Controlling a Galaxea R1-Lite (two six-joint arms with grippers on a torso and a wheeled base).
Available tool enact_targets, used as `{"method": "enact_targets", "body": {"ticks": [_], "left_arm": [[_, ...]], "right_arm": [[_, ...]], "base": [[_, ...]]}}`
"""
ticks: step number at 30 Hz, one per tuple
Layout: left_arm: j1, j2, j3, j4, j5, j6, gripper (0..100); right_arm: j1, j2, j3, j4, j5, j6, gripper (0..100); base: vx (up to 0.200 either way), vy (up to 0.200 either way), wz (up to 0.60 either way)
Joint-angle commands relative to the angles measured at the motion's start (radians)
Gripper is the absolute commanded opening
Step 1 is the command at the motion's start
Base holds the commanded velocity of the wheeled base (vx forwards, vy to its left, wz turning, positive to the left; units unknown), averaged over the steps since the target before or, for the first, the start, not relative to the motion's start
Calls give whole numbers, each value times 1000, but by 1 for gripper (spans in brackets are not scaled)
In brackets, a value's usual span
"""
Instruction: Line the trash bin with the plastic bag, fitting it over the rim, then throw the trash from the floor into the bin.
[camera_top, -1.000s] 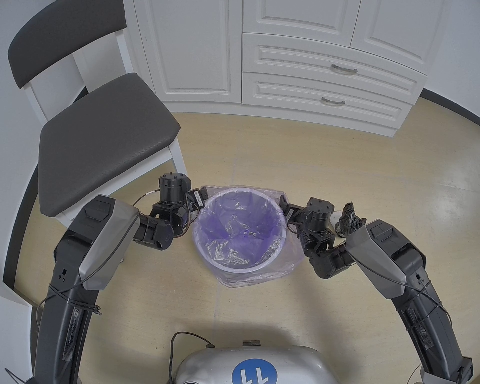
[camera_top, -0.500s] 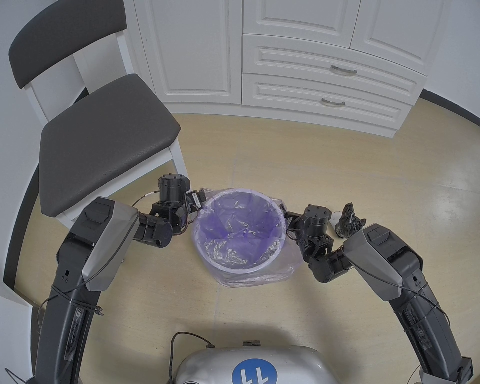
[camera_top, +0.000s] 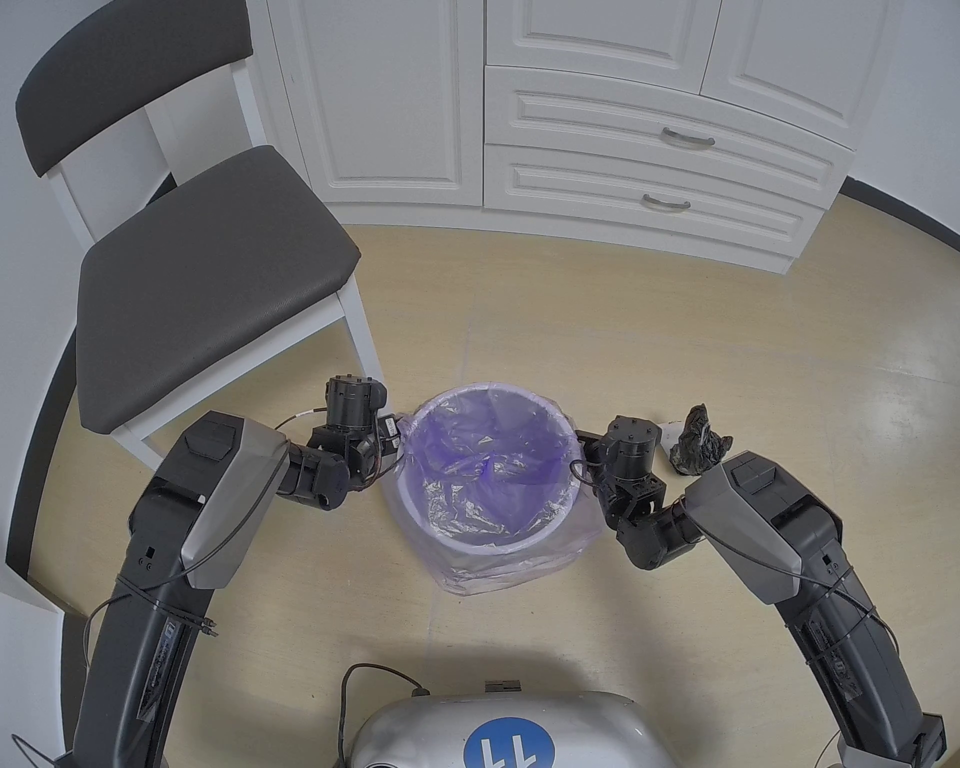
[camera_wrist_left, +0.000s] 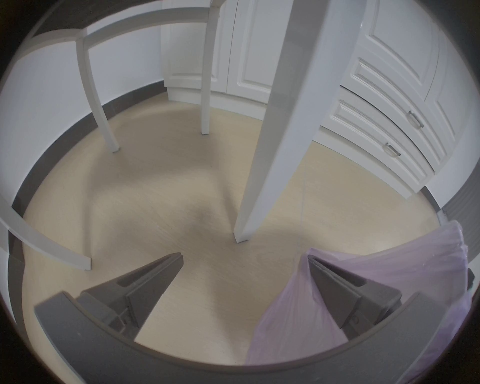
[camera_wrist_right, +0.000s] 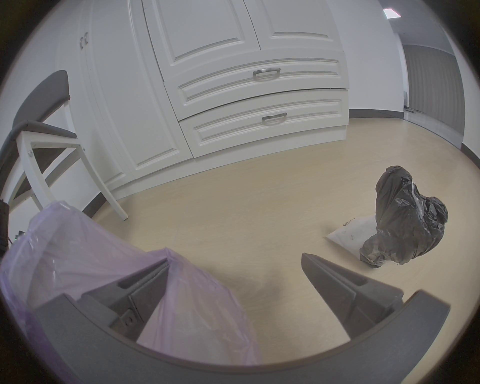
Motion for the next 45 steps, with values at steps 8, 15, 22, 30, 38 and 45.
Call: {"method": "enact_targets", "body": {"ticks": [8, 15, 22, 30, 38, 45], "left_arm": [[-11, -197, 178, 23, 121, 78, 100], [-11, -342, 417, -9, 83, 184, 100], [-3, -463, 624, -105, -41, 296, 100], [55, -560, 821, -215, -142, 469, 100], [136, -618, 1026, -339, -440, 690, 100], [99, -496, 1052, -483, -567, 705, 100]], "right_arm": [[-6, -191, 190, 0, -9, -58, 100], [-6, -304, 342, -2, 4, -116, 100], [-3, -341, 423, -5, 4, -156, 100], [-11, -409, 558, -2, 50, -225, 100], [-43, -432, 690, -6, 145, -326, 100], [-31, -367, 676, -11, 168, -328, 100]], "base": [[0, 0, 0], [0, 0, 0], [0, 0, 0], [0, 0, 0], [0, 0, 0], [0, 0, 0]]}}
